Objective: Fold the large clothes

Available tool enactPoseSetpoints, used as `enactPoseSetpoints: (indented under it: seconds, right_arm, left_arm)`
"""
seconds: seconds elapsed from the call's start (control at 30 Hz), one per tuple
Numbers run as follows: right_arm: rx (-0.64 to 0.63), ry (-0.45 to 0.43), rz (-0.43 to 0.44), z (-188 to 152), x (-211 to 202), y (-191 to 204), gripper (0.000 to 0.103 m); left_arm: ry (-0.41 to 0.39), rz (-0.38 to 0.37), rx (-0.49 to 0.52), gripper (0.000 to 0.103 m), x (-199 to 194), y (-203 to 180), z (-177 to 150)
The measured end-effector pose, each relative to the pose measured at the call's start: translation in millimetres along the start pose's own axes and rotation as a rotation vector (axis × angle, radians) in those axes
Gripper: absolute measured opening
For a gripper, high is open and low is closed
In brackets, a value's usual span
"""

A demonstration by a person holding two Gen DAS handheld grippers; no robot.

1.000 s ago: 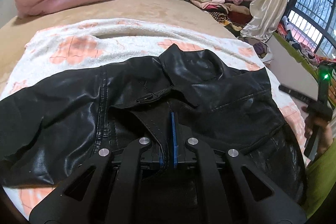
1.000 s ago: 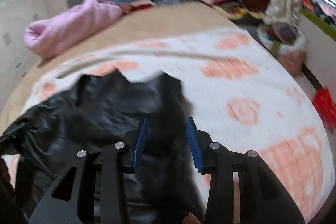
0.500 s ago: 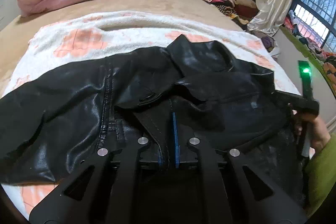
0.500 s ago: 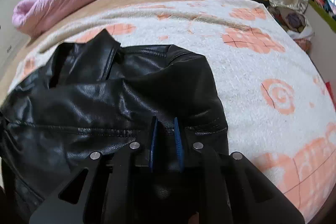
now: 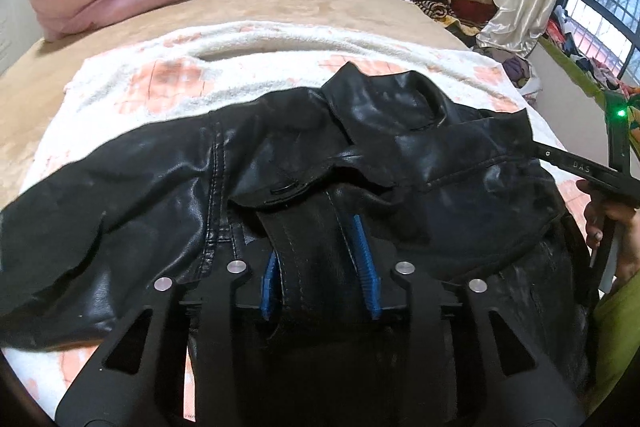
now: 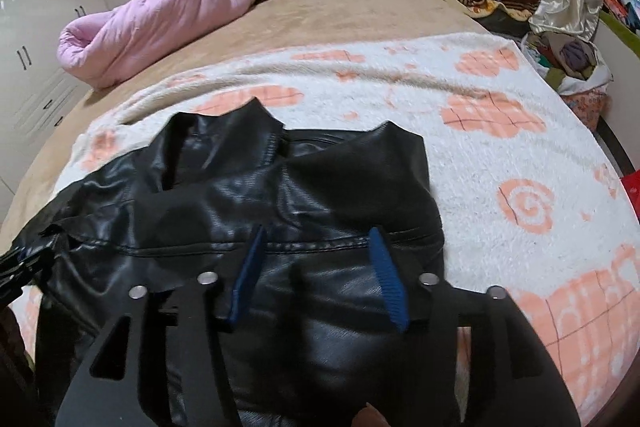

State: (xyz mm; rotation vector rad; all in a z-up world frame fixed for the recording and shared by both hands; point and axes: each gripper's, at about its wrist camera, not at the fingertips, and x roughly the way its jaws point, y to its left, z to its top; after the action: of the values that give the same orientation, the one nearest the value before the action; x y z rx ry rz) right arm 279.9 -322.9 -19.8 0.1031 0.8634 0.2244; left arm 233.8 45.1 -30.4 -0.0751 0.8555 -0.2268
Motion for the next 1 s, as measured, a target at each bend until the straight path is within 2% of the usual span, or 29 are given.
enactPoseSetpoints:
  seconds: [0.1,0.2,0.3,0.43,0.5,0.67,0.7,0.73,0.77,0.8,0.83,0.87,0.9,0.93,1.0]
  right_arm:
    - [0.003,-0.020,0.013,1,-10,4,0.064]
    - [0.014,-0.035,0.026,0,-19,5,0.069]
    - [0.008,-0.040,0.036,-2,-26,8,0.069]
    - [0.006,-0.057,0.041,-3,-35,12,0.071]
    - [-0.004,-0.069,0.036,-4,-41,14,0.071]
    - [-0.018,-0.083,0.034,-7,-49,17,0.071]
    - [-0.022,-0.084,0.034,-8,-51,18,0.067]
    - [-0.029,-0.085,0.033,-9,-53,19,0.060]
    - [-0.041,-0.085,0.032,-12,-55,22,0.056]
    - [-0.056,-0.083,0.030,-14,-57,24,0.051]
    - [-0.063,-0.082,0.028,-16,-58,26,0.048]
    - [-0.072,-0.077,0.027,-18,-58,28,0.048]
    - [-0.079,-0.073,0.029,-20,-59,31,0.047]
    - [-0.086,-0.069,0.032,-22,-59,33,0.046]
    - [-0.110,-0.061,0.041,-26,-60,40,0.046]
  left_arm:
    - [-0.009,-0.010,0.016,0.046,-8,-6,2]
    - [-0.021,-0.010,0.033,0.051,-15,-13,4]
    - [-0.034,-0.001,0.059,0.062,-21,-20,4]
    - [-0.065,-0.007,0.076,0.066,-33,-26,7]
    - [-0.087,-0.012,0.082,0.071,-41,-28,9]
    - [-0.147,-0.011,0.071,0.072,-61,-25,15]
    - [-0.162,-0.018,0.065,0.072,-65,-24,16]
    - [-0.168,-0.021,0.058,0.071,-66,-23,17]
    - [-0.172,-0.020,0.052,0.069,-65,-22,17]
    - [-0.172,-0.020,0.049,0.057,-63,-21,18]
    - [-0.165,-0.019,0.046,0.037,-59,-20,17]
    - [-0.151,-0.020,0.044,0.029,-54,-21,16]
    - [-0.124,-0.033,0.047,0.017,-47,-22,14]
    - [-0.102,-0.054,0.051,0.010,-40,-24,12]
    - [-0.034,-0.057,0.044,0.007,-22,-25,6]
